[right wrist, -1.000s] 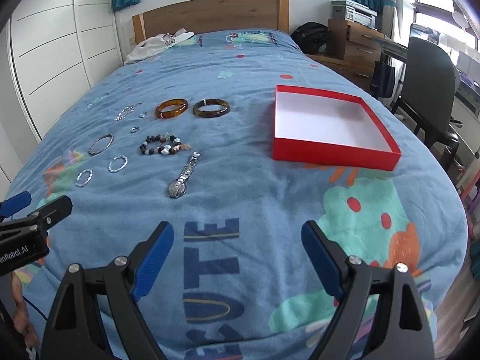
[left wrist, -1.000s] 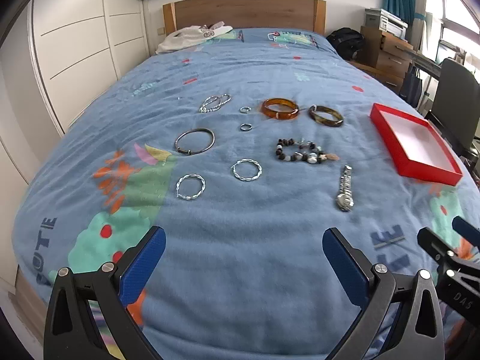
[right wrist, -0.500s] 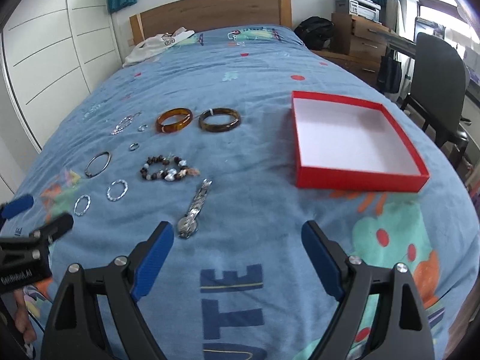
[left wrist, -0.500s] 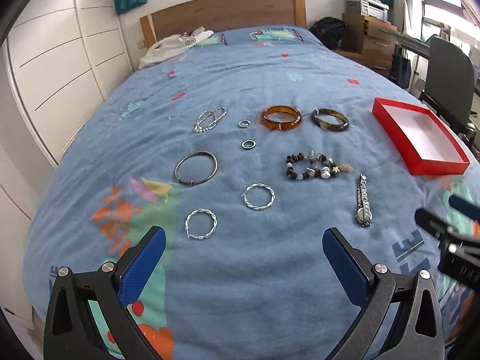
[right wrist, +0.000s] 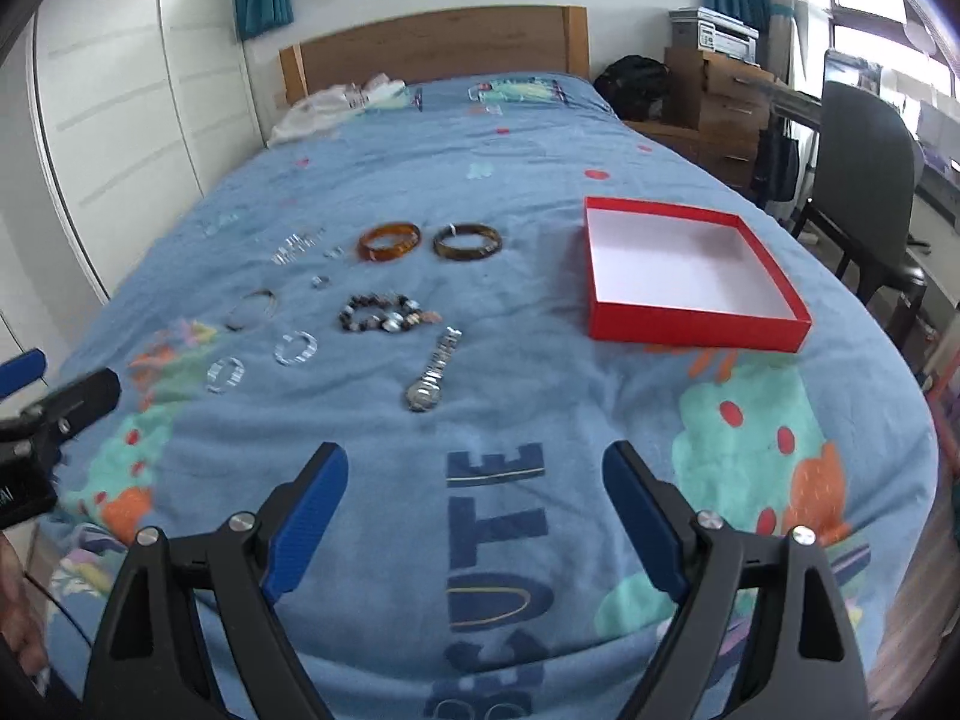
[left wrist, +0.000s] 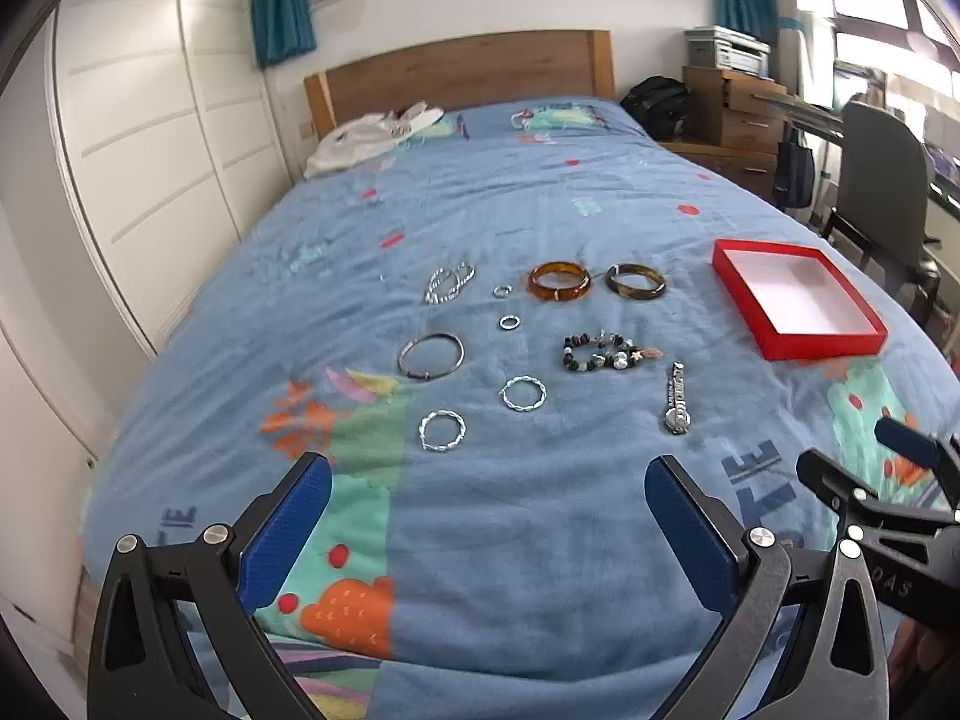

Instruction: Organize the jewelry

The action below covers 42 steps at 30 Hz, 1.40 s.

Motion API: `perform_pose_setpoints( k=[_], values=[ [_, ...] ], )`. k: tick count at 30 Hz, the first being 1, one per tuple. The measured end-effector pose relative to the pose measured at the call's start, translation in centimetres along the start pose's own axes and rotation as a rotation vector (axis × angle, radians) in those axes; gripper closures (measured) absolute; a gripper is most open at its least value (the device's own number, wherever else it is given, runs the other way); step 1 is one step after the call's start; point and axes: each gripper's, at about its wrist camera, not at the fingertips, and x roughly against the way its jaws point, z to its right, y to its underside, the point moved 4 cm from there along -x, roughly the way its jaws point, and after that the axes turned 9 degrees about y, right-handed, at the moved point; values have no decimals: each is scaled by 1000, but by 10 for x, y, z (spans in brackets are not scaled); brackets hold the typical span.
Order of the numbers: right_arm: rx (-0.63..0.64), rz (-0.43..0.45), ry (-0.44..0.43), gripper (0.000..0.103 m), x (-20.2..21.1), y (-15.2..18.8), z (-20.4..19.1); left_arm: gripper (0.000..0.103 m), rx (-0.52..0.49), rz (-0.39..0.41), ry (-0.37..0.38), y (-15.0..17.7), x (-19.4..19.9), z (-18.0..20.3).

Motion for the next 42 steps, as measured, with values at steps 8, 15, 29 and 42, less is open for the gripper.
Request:
perform_pose_setpoints(
  k=[8,15,29,42],
  values=[
    [-3,1,-5,16,21,-1,-3,1,56,-8,34,5,12,-4],
    [27,-30,-10,16,4,-10,-13,1,84,-13,31,3,-5,-17],
    [54,-136,-90,21,-73,-29,-37,7,217,-128,17,12,-82,-85],
    [35,-270,-137,50,-153,-26,-48,23,272,-241,44,17,-169,-104]
  ],
)
